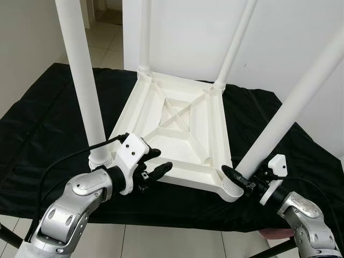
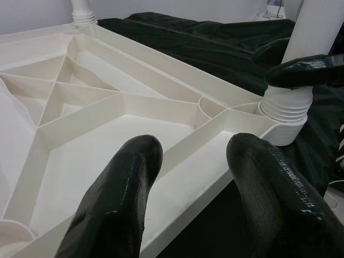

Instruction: Building children table

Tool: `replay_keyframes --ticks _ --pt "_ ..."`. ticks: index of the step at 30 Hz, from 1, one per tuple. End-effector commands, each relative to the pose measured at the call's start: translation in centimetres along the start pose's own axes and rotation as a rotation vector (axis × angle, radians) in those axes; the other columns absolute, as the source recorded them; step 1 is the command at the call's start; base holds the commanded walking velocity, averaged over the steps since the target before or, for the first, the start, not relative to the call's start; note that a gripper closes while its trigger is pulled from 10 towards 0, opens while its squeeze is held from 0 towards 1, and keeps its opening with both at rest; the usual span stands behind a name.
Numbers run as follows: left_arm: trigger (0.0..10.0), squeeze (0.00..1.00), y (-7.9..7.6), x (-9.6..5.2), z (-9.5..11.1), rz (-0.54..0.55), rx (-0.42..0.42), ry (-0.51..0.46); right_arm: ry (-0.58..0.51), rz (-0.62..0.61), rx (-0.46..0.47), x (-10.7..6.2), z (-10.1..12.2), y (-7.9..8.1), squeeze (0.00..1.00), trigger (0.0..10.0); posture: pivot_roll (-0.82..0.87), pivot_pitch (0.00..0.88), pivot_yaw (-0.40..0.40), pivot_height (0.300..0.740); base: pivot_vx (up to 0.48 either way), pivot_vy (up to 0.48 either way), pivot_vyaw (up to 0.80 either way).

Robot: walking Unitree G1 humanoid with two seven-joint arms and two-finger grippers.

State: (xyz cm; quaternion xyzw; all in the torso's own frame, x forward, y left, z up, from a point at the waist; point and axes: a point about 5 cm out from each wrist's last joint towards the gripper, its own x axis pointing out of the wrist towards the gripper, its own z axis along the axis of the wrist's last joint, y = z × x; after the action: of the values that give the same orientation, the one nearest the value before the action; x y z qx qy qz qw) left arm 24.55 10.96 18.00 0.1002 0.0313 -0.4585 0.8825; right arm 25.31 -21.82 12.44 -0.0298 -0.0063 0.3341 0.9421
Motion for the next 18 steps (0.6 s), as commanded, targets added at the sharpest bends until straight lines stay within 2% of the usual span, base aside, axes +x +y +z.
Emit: replay_keyframes --ticks 1,5,6,13,18 --pt "10.0 0.00 -0.3 0.2 -0.1 -0.046 -0.007 0.008 0.049 -0.013 0.001 -0.5 -0.8 0.1 0.00 10.0 0.00 0.000 -0.104 0.740 0.000 0.000 0.00" --pt "10.0 0.00 -0.4 0.2 -0.3 -0.063 -0.016 0.023 0.045 -0.014 0.003 -0.2 -0.8 0.2 0.00 10.0 0.00 0.000 -0.104 0.740 0.000 0.000 0.00" --pt "10.0 1.00 -0.5 0.3 -0.5 -0.077 -0.013 0.039 0.040 -0.007 0.005 0.0 -0.8 0.3 0.00 10.0 0.01 0.000 -0.108 0.740 0.000 0.000 0.00" --pt "10.0 1.00 0.0 1.1 -1.5 -0.107 0.030 0.116 0.027 0.017 0.002 0.4 -0.5 0.4 0.00 10.0 0.01 0.000 -0.112 0.740 0.000 0.000 0.00" --pt "10.0 1.00 0.3 2.5 -2.9 -0.139 0.083 0.186 0.026 0.019 -0.002 0.4 -0.2 0.3 0.00 10.0 0.00 0.000 -0.106 0.740 0.000 0.000 0.00"
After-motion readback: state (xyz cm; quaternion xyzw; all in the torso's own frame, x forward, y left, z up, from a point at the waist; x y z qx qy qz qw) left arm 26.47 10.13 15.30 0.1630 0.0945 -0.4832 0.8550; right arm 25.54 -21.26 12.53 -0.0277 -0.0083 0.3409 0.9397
